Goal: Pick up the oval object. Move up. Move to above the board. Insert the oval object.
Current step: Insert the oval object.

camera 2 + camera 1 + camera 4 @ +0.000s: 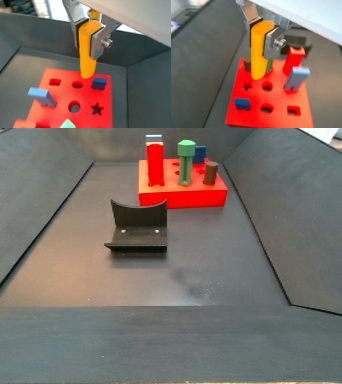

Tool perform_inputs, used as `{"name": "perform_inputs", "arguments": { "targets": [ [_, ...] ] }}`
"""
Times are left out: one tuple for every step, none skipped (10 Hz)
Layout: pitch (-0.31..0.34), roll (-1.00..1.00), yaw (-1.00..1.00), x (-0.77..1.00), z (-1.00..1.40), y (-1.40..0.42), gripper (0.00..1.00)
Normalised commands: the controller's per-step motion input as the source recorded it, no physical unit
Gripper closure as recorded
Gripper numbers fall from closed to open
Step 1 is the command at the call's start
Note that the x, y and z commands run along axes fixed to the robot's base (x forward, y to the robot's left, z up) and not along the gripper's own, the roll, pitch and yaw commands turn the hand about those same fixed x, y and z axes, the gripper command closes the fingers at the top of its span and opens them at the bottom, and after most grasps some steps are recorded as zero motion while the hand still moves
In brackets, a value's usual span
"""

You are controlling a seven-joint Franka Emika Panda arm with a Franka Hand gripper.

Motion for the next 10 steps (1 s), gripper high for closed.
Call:
{"name": "perform_inputs", "arguments": {
  "targets": [
    [-0.089,0.0,-0.96,0.0,-0.4,-0.21,1.0],
    [-0.1,0.0,-1.0,0.0,-0.42,-0.14,1.0],
    [-0.107,0.0,-1.0,0.0,-0.43,-0.12,1.0],
    [-0.103,0.0,-1.0,0.0,-0.45,-0.12,1.0],
    [-0.104,0.0,-0.99,0.0,-0.5,-0.13,1.0],
    [-0.096,0.0,-1.0,0.0,-0.49,-0.13,1.0],
    [-0.099,0.0,-1.0,0.0,-0.49,-0.13,1.0],
    [-0.097,0.0,-1.0,0.0,-0.49,-0.13,1.0],
    [-0.106,0.0,-1.0,0.0,-0.49,-0.13,1.0],
    [-0.127,0.0,-0.97,0.0,-0.47,-0.13,1.0]
  ]
}}
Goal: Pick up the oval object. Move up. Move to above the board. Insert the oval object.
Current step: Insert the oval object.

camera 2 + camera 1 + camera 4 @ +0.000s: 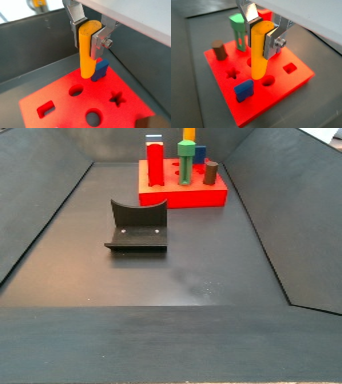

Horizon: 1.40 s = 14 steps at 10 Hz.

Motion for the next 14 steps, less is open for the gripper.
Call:
{"name": "perform_inputs", "arguments": {
  "targets": [
    [-0.103,0.0,-0.9,0.08,-0.41,-0.12,1.0],
    [-0.061,-0.05,-0.82,0.19,-0.32,-0.11,1.0],
    [-0.047,-0.06,-0.82,0.2,-0.28,-0.1,1.0],
    [-0.021,-0.07,-0.78,0.24,-0.27,-0.11,1.0],
    [0.0,-0.09,-0.73,0.34,-0.27,-0.08,1.0],
    [0.0,-0.07,-0.74,0.38,-0.27,0.0,1.0],
    [0.0,-0.03,-0.68,0.45,-0.32,0.0,1.0],
    [-0.007,-0.04,-0.61,0.58,-0.27,0.05,1.0],
    [-0.107,-0.02,-0.54,0.62,-0.04,0.09,1.0],
    [-0.267,-0.08,-0.5,0.51,0.0,0.11,1.0],
    [-0.427,-0.08,-0.42,0.45,0.0,0.09,1.0],
    [-0.5,-0.05,-0.22,0.32,0.0,0.09,1.0],
    [-0.5,0.01,0.15,-0.21,-0.1,-0.01,1.0],
    [-0.473,0.11,0.35,-0.43,-0.1,-0.07,1.0]
  ]
}}
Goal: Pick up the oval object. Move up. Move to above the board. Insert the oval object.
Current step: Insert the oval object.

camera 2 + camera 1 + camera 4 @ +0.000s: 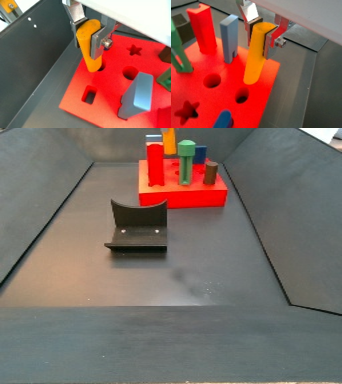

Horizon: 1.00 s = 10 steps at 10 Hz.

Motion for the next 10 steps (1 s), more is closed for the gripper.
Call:
{"name": "perform_inputs", "arguments": {
  "targets": [
    [-0.251,0.23,0.49,-0.52,-0.07,-0.07,1.0],
    [-0.22,0.22,0.54,-0.52,-0.02,-0.09,1.0],
    [-0.224,0.09,0.51,-0.51,-0.01,0.0,1.0],
    [-0.006,0.0,0.19,-0.1,-0.09,0.03,1.0],
    [-0.086,-0.02,0.42,0.0,-0.21,0.07,1.0],
    [-0.283,-0.11,0.39,0.04,-0.28,0.03,1.0],
    [-0.251,-0.09,0.33,0.13,-0.3,0.0,1.0],
    [-0.259,-0.08,0.31,0.16,-0.3,0.0,1.0],
    [-0.326,-0.12,0.32,0.12,-0.32,0.0,1.0],
    [-0.219,-0.01,0.25,-0.03,-0.3,0.0,1.0]
  ]
}}
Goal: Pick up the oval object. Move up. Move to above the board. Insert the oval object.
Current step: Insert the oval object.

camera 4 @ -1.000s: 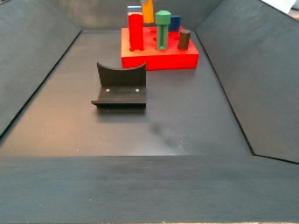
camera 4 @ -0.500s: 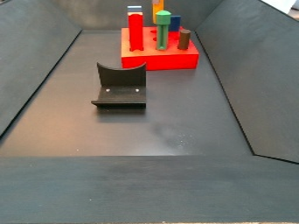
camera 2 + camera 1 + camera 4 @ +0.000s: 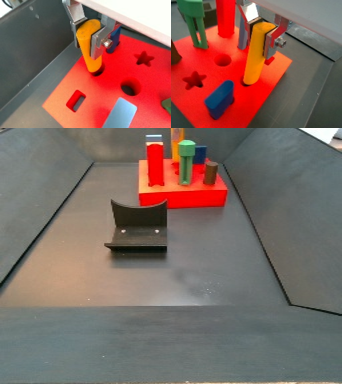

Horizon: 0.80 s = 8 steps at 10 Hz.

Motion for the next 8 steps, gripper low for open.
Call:
{"name": "perform_inputs", "arguments": {
  "targets": [
    [-0.099,0.0,0.19,-0.23,-0.13,0.0,1.0],
    [-0.133,0.0,0.14,-0.21,-0.09,0.0,1.0],
    [-0.17,0.0,0.1,-0.26,-0.05,0.0,1.0],
    [-0.261,0.0,0.01,-0.13,-0.11,0.0,1.0],
    [-0.4,0.0,0.0,0.07,-0.17,0.0,1.0],
    [-0.437,0.02,-0.01,0.13,-0.19,0.0,1.0],
    [-0.227,0.13,0.0,0.0,-0.08,-0.05,1.0],
    [-0.066,0.14,0.02,-0.05,0.0,-0.15,1.0]
  ]
}}
